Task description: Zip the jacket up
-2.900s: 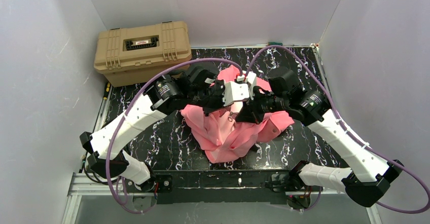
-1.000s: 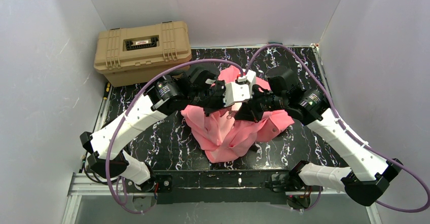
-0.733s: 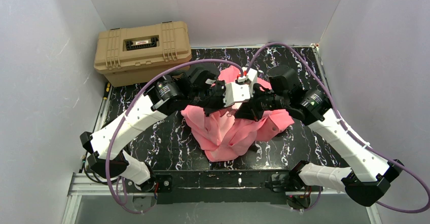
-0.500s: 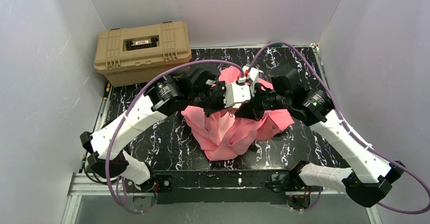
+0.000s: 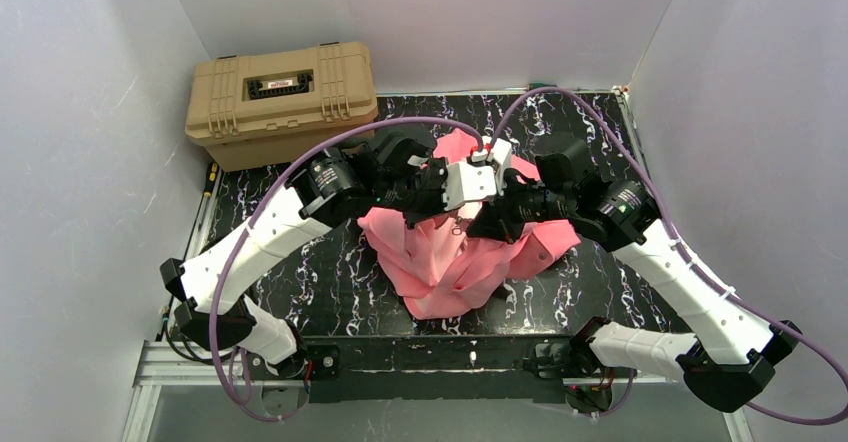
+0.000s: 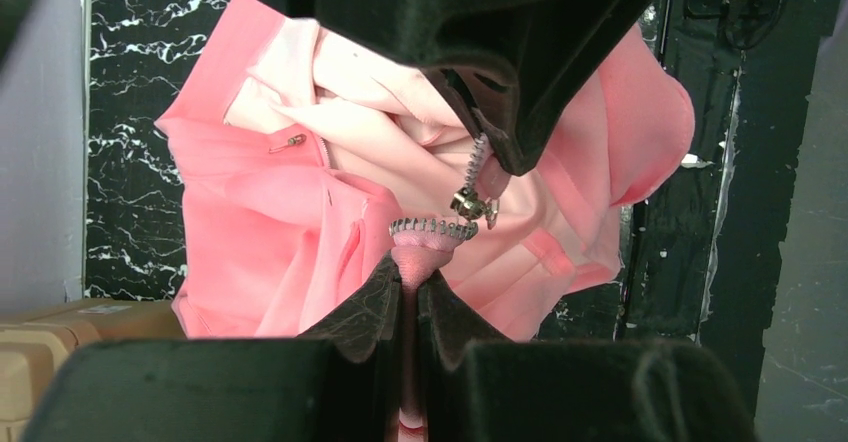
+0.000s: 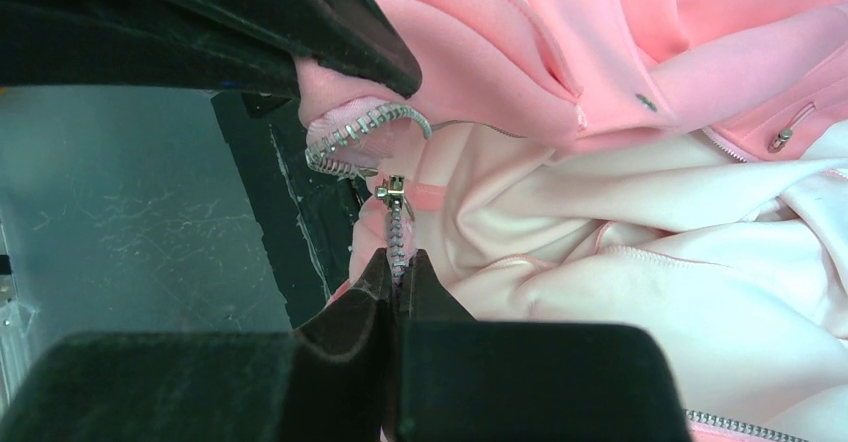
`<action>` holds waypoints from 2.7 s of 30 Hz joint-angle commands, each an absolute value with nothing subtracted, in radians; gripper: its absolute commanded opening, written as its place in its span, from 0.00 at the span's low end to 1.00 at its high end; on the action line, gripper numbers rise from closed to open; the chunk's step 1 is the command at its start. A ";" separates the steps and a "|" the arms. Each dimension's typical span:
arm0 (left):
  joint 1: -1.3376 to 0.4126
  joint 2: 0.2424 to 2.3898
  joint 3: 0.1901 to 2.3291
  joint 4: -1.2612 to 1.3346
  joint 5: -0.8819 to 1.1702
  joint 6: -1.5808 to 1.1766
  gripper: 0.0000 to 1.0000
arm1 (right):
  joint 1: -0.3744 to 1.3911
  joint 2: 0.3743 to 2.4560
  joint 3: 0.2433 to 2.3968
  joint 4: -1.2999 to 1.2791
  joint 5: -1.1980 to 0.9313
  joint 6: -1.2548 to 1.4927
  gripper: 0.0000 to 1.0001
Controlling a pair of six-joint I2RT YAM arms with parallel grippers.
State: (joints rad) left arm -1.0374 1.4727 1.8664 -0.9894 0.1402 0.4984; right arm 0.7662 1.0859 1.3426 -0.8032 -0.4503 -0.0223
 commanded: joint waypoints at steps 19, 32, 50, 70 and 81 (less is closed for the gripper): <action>-1.045 1.464 1.896 -0.991 0.152 0.497 0.00 | 0.770 1.091 1.385 -0.754 -0.486 -0.011 0.01; -1.045 1.467 1.877 -0.987 0.142 0.503 0.00 | 0.770 1.088 1.412 -0.762 -0.491 -0.014 0.01; -1.045 1.487 1.953 -0.985 0.142 0.481 0.00 | 0.771 1.090 1.377 -0.755 -0.498 -0.008 0.01; -1.045 1.467 1.896 -0.994 0.161 0.485 0.00 | 0.771 1.085 1.401 -0.771 -0.464 -0.018 0.01; -1.045 1.465 1.888 -0.997 0.167 0.495 0.00 | 0.772 1.064 1.422 -0.830 -0.398 -0.057 0.01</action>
